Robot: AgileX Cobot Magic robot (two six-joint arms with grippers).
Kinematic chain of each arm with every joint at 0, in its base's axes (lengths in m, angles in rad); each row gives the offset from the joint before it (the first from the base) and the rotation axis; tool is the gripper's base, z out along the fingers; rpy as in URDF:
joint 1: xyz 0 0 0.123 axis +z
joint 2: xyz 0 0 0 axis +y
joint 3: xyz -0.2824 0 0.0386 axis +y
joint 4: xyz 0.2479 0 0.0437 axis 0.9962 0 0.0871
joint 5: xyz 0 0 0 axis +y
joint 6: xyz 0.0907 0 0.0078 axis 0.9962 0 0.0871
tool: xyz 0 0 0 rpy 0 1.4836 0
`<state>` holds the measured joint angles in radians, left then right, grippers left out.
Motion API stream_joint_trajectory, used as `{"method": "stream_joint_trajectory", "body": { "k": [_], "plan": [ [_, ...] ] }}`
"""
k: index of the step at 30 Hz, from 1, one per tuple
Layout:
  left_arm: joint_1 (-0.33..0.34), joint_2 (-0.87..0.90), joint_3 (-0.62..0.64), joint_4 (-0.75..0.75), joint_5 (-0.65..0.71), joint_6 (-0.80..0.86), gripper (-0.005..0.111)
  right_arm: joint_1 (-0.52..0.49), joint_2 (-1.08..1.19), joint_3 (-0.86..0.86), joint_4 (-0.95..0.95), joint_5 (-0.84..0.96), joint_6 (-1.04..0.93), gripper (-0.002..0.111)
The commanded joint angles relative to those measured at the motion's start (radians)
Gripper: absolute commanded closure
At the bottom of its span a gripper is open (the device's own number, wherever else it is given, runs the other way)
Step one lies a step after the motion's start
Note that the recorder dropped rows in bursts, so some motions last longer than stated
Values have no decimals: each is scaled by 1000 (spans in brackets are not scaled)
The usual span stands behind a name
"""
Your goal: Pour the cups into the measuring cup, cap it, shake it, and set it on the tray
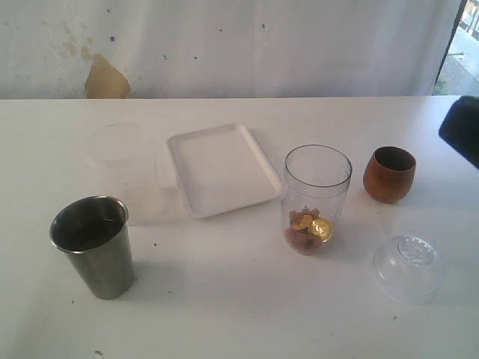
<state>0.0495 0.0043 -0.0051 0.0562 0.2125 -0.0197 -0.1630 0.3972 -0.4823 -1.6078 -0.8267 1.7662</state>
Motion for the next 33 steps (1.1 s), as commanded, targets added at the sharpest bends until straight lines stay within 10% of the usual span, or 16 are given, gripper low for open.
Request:
{"method": "stream_joint_trajectory", "body": {
  "k": [1, 16, 28, 33],
  "plan": [
    [-2, -4, 5, 4, -10, -1, 106, 44, -1, 5, -3, 6, 24, 108],
    [-2, -4, 5, 4, -10, -1, 106, 124, -20, 7, 798, 325, -254, 108],
    [-2, -4, 5, 4, -10, -1, 106, 124, -24, 216, 1388, -283, -982, 108],
    [-2, -4, 5, 4, -10, -1, 106, 124, -66, 343, 1462, -199, -1115, 108]
  ]
}}
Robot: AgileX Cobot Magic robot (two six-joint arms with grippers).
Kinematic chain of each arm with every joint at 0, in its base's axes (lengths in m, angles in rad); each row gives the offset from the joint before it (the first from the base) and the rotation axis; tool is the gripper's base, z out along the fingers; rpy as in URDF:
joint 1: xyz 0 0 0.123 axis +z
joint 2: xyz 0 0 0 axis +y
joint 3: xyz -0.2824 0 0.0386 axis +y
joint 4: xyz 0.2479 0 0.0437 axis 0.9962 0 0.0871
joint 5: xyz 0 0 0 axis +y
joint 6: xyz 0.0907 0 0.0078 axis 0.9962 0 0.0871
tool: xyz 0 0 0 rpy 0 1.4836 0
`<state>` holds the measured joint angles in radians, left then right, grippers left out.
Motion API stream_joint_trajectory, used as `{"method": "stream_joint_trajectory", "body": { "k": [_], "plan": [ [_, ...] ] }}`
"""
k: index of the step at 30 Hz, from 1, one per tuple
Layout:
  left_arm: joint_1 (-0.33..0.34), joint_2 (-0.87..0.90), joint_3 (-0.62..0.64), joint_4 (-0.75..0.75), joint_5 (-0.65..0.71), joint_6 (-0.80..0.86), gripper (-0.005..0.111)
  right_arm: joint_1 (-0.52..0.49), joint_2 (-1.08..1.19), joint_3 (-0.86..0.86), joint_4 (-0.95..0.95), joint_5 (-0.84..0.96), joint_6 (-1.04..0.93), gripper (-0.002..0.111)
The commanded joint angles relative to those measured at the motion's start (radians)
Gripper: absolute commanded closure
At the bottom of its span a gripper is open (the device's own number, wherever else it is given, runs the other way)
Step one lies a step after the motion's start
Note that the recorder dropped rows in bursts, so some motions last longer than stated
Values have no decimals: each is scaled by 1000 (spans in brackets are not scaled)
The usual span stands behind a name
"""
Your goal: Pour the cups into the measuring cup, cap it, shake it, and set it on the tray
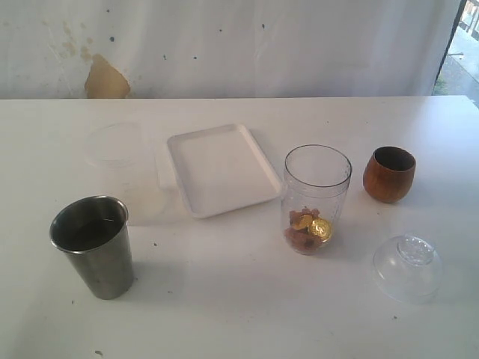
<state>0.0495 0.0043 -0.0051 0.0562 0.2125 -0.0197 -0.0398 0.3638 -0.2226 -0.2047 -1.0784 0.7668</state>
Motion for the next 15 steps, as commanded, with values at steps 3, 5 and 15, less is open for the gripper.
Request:
{"method": "stream_joint_trajectory", "body": {
  "k": [3, 5, 15],
  "plan": [
    [-2, -4, 5, 4, -10, -1, 106, 1, -67, 142, 92, 180, -186, 108],
    [-2, -4, 5, 4, -10, -1, 106, 1, -89, 182, 126, 226, -258, 108],
    [-2, -4, 5, 4, -10, -1, 106, 6, -205, 223, 172, 634, -615, 108]
  ]
}}
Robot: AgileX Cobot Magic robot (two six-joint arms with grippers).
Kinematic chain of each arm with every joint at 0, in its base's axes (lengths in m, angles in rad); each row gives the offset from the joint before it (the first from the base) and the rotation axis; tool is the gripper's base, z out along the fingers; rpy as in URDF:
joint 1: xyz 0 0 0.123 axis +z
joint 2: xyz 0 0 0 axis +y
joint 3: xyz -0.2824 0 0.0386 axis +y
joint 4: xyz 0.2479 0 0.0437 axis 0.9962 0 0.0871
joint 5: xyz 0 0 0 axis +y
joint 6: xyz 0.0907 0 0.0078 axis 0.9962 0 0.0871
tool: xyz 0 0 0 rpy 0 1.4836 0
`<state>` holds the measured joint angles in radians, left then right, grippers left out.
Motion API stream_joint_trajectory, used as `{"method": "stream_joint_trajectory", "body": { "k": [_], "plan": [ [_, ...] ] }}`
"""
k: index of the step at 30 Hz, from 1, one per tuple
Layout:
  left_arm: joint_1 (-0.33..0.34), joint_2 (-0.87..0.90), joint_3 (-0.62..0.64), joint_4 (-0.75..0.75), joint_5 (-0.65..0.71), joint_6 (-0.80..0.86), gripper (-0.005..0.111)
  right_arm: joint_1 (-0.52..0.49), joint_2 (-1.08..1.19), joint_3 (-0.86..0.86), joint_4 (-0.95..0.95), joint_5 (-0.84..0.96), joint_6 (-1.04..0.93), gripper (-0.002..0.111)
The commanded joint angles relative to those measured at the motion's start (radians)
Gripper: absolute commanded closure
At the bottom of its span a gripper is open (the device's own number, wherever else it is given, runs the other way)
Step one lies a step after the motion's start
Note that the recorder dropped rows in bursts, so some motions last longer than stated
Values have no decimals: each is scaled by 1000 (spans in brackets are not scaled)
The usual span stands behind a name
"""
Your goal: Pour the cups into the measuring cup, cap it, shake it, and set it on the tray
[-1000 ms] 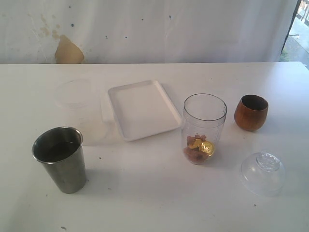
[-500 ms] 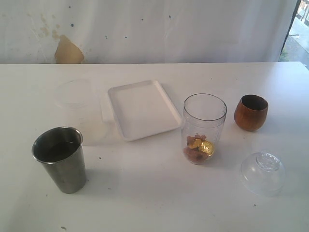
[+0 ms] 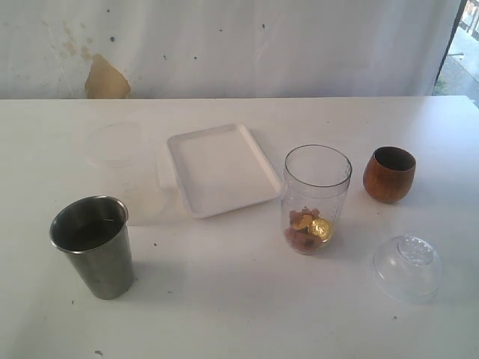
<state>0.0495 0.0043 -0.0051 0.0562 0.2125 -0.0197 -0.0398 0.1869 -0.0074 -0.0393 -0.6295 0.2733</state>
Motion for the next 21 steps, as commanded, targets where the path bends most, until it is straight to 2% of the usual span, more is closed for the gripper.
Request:
{"method": "stream_joint_trajectory", "body": {
  "k": [1, 10, 21],
  "plan": [
    [-2, -4, 5, 4, -10, -1, 106, 8, -35, 7, 6, 237, -138, 108],
    [-2, -4, 5, 4, -10, -1, 106, 9, -109, 7, 6, 647, -279, 108],
    [-2, -4, 5, 4, -10, -1, 106, 9, -115, 7, 6, 878, -397, 108]
  ]
}}
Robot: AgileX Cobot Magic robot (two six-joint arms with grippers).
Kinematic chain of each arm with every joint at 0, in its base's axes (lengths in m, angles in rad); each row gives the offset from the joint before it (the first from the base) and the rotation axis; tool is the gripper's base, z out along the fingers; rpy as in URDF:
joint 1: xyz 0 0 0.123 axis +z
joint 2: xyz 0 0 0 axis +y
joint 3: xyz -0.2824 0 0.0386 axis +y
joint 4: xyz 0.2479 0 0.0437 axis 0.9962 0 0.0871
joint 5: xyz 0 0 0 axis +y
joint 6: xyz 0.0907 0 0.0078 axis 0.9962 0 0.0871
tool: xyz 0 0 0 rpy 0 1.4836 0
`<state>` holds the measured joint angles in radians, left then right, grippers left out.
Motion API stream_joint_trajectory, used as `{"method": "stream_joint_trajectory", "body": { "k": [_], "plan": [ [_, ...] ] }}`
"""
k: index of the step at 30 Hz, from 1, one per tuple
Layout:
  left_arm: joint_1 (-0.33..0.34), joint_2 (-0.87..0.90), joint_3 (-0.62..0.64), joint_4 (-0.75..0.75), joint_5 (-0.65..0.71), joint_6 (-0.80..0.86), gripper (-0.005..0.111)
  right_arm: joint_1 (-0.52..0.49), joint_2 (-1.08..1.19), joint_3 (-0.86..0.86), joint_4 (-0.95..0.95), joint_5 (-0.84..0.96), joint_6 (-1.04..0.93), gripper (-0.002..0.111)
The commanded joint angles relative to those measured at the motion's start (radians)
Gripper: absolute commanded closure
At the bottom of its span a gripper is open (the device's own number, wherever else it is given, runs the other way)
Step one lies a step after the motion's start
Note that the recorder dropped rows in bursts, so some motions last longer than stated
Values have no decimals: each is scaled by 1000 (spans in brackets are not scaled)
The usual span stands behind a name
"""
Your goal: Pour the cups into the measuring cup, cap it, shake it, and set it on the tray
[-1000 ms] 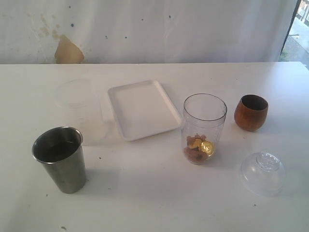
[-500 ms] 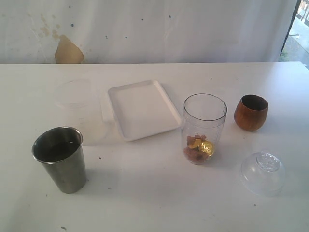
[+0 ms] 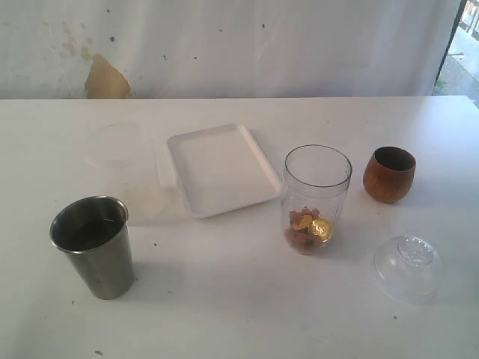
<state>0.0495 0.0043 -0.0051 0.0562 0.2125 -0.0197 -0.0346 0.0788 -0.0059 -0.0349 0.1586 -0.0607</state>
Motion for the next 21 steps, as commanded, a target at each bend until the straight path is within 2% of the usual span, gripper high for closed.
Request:
{"method": "stream_joint_trajectory", "body": {
  "k": [1, 21],
  "plan": [
    [-2, -4, 5, 4, -10, -1, 106, 4, -9, 6, 2, 112, -71, 108],
    [-2, -4, 5, 4, -10, -1, 106, 4, -18, 6, -2, 154, -67, 108]
  ]
}}
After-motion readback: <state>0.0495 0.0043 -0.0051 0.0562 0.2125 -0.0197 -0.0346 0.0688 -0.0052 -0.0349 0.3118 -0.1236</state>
